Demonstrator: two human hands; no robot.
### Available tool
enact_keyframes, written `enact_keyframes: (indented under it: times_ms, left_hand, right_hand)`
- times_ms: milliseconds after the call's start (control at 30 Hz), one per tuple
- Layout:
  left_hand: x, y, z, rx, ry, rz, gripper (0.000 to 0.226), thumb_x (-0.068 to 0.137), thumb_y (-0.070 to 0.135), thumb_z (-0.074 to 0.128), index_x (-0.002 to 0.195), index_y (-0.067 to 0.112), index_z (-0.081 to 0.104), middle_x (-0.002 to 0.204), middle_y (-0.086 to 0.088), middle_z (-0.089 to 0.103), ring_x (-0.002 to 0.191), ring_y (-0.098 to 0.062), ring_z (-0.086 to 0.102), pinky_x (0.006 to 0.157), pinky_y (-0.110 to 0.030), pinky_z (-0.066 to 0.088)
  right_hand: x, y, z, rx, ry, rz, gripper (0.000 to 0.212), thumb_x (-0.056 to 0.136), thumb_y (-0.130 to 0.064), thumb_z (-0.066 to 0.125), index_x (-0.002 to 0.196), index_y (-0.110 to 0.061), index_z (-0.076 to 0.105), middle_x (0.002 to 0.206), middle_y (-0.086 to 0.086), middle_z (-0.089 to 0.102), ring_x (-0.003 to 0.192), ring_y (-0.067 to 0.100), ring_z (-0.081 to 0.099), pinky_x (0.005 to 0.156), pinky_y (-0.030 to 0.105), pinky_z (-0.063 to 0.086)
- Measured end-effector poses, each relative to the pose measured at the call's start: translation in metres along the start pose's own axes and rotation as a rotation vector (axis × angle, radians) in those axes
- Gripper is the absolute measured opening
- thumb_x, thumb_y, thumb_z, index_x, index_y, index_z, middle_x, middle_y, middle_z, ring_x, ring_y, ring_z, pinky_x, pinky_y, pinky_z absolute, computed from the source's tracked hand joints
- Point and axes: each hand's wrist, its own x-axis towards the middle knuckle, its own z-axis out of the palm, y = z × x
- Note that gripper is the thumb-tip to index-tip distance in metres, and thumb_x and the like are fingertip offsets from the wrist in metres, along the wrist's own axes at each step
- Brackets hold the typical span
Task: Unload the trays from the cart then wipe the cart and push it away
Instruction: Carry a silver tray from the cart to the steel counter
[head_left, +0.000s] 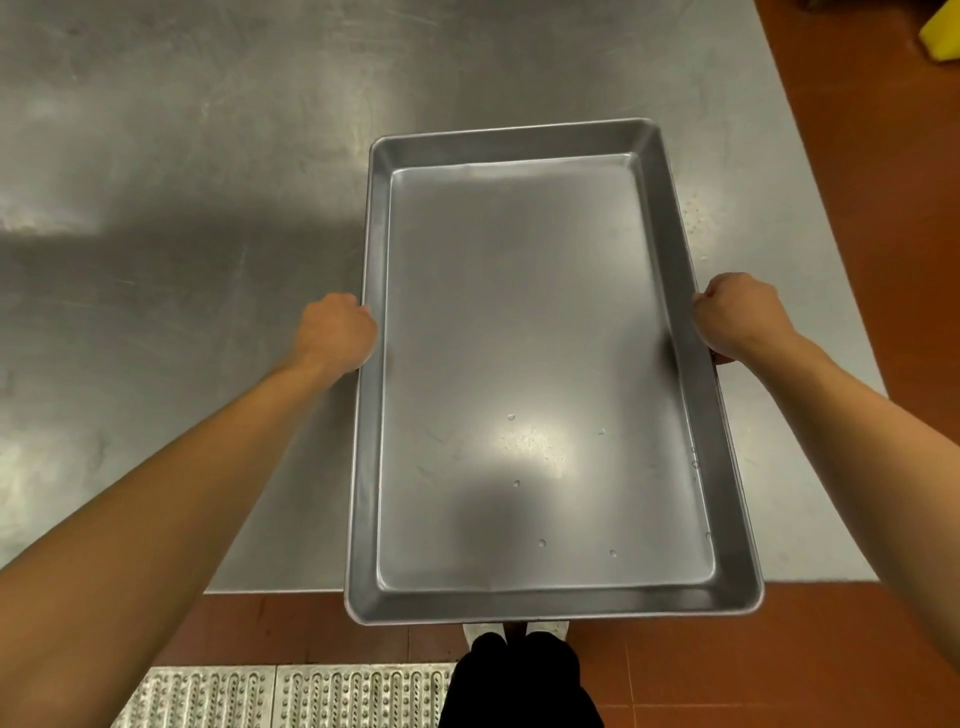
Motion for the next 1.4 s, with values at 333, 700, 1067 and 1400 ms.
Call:
enact_keyframes:
  times_ms: [333, 700, 1067, 1400]
  left_hand:
    - [-0.025, -0.018, 0.002, -0.211, -0.026, -0.005, 0.057, 0.108, 0.041, 0.036, 0.102, -0.008, 0.064, 0.112, -0.033, 0.068, 0.103, -0.047, 0.065, 0.092, -0.047, 0.054]
    - [-0.123, 0.007, -0.086, -0.329, 0.116, 0.076, 0.072, 0.106, 0.056, 0.027, 0.105, -0.006, 0.062, 0.119, -0.029, 0.065, 0.114, -0.045, 0.059, 0.098, -0.045, 0.044]
    - [-0.25, -0.026, -0.131, -0.648, 0.368, 0.234, 0.041, 0.107, 0.051, 0.037, 0.115, 0.02, 0.063, 0.112, 0.003, 0.056, 0.104, -0.014, 0.046, 0.09, -0.027, 0.033]
    - [-0.403, -0.066, -0.149, -0.723, 0.531, 0.324, 0.041, 0.107, 0.048, 0.04, 0.085, 0.017, 0.053, 0.088, -0.001, 0.052, 0.086, -0.02, 0.046, 0.076, -0.033, 0.034]
  right_hand:
    - [-0.031, 0.011, 0.0, 0.179, -0.026, -0.006, 0.045, 0.106, -0.036, 0.045, 0.074, -0.005, 0.052, 0.068, 0.016, 0.057, 0.074, 0.039, 0.064, 0.064, 0.035, 0.046]
    - [-0.127, -0.008, -0.069, 0.434, 0.019, -0.186, 0.072, 0.103, -0.065, 0.03, 0.155, -0.015, 0.037, 0.16, 0.012, 0.04, 0.144, 0.035, 0.042, 0.113, 0.049, 0.037]
    - [-0.233, -0.03, -0.109, 0.614, -0.052, -0.549, 0.052, 0.106, -0.061, 0.026, 0.133, -0.028, 0.055, 0.124, -0.006, 0.06, 0.102, 0.0, 0.057, 0.085, 0.023, 0.046]
    - [-0.385, 0.021, -0.144, 0.685, 0.081, -0.72, 0.054, 0.108, -0.052, 0.03, 0.149, -0.021, 0.045, 0.133, -0.011, 0.049, 0.119, 0.004, 0.044, 0.098, 0.025, 0.032]
